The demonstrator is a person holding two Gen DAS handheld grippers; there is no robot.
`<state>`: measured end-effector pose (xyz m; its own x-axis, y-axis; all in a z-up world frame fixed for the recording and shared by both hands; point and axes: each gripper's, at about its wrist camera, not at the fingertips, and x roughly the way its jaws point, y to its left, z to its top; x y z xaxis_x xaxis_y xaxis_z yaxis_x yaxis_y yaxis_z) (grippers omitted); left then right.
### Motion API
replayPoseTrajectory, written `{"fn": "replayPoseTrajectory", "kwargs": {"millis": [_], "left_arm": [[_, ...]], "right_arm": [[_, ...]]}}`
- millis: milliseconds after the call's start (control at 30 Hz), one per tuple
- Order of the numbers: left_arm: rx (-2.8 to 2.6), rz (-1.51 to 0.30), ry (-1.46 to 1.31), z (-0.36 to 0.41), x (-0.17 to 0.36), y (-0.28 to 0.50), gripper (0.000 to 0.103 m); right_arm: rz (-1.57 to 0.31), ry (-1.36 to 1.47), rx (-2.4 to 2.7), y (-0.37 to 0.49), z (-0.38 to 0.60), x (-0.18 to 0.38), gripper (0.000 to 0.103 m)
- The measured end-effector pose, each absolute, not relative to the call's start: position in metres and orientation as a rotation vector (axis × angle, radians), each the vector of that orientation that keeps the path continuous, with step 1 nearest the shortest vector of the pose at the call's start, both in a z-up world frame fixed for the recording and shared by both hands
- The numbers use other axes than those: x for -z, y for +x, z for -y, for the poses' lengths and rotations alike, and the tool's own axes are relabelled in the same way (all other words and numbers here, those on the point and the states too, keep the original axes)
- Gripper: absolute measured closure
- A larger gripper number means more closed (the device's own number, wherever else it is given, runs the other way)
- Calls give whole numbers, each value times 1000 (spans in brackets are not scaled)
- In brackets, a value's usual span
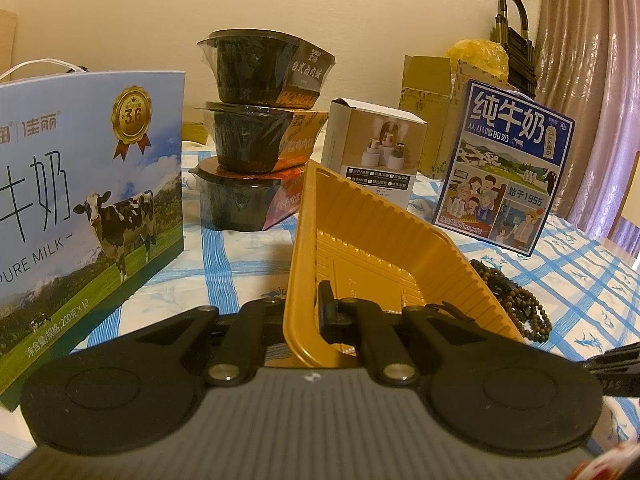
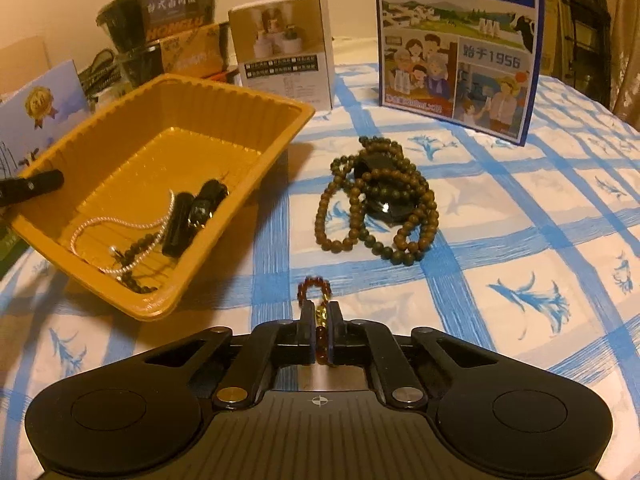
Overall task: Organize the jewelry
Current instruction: 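Close the right tool on the red-brown bead bracelet and lift it, then carry the bead bracelet into the orange tray and open the right tool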
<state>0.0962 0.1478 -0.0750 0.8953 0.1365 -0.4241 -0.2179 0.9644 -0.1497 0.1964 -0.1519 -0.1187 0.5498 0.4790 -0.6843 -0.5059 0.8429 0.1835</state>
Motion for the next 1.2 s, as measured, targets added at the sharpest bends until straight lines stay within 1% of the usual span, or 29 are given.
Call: {"fn": "replayPoseTrajectory", "kwargs": {"millis": [300,567,867,967,1200], "left_arm": [[-185,-425,-199,-148,75,96,97],[-185,-425,-196,-149,75,96,97],[-186,-425,-197,-149,75,96,97],[-184,-424,-195,-147,75,96,96],[-180,-421,-196,-147,74,96,96]], "right_arm": [[-739,22,-581,194,165,91,98],[-677,141,-626,195,173,51,98],[-621,245,-780,197,143,12,98],[-636,250,-858,197,119,10,98],[-701,237,-948,199,67,26,98]]}}
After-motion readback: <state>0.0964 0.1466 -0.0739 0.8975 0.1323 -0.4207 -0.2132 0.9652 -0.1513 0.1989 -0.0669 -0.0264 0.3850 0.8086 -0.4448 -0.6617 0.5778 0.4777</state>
